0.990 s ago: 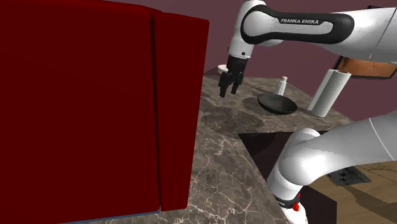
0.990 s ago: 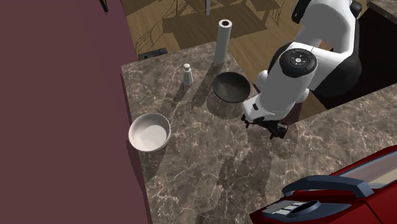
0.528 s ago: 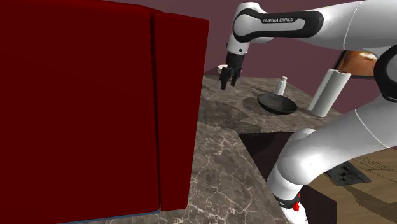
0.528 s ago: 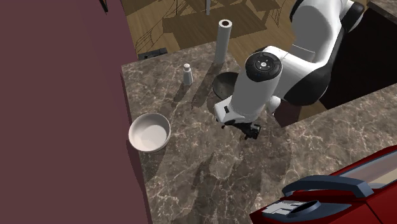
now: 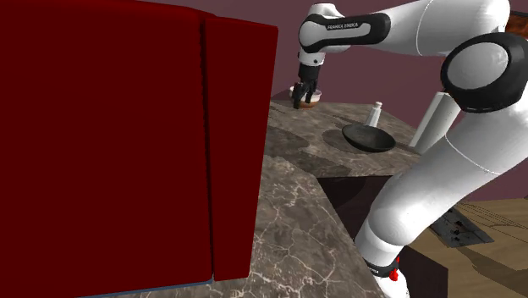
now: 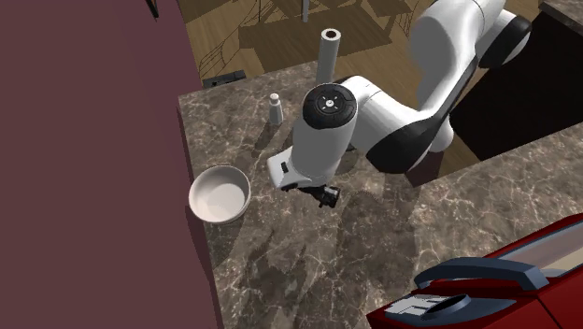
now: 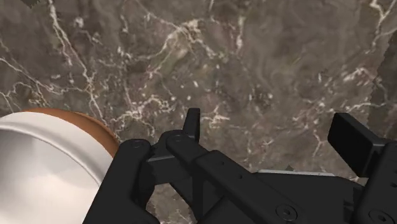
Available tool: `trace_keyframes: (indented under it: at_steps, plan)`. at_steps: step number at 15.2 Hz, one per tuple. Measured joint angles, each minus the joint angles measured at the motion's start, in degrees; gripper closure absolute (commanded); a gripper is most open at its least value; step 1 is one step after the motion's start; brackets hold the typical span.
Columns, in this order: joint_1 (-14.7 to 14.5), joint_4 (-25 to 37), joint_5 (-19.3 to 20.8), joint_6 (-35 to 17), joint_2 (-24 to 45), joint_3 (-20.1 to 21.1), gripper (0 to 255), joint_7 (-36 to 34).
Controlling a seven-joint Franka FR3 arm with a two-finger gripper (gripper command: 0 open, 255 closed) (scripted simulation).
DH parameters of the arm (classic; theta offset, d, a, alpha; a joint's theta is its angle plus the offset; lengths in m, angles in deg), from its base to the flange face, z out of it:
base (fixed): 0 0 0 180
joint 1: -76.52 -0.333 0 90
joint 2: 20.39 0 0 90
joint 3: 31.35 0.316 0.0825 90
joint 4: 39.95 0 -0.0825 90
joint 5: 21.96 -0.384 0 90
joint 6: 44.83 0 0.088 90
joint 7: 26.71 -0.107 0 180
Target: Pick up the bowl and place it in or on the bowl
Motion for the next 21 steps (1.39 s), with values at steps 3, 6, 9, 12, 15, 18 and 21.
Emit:
trace_keyframes:
  at_steps: [3, 6, 9, 12, 15, 18, 21]
  plan:
    - [0.4, 5.6, 0.1, -0.6, 5.4, -1.7, 0, 3.5]
    - [1.1, 12.0, -0.4, -1.1, 11.5, -3.4, 0, 7.3]
    - [2.0, 18.6, -1.3, -1.1, 17.2, -4.7, 0, 10.8]
    - [3.2, 24.2, -2.3, -0.7, 21.7, -5.6, 0, 13.7]
    - [3.5, 23.3, -2.5, -2.5, 22.6, -5.8, 0, 14.2]
    - [3.7, 21.5, -2.7, -4.7, 23.0, -5.8, 0, 14.3]
    - [3.7, 20.5, -2.6, -5.7, 23.0, -5.9, 0, 14.3]
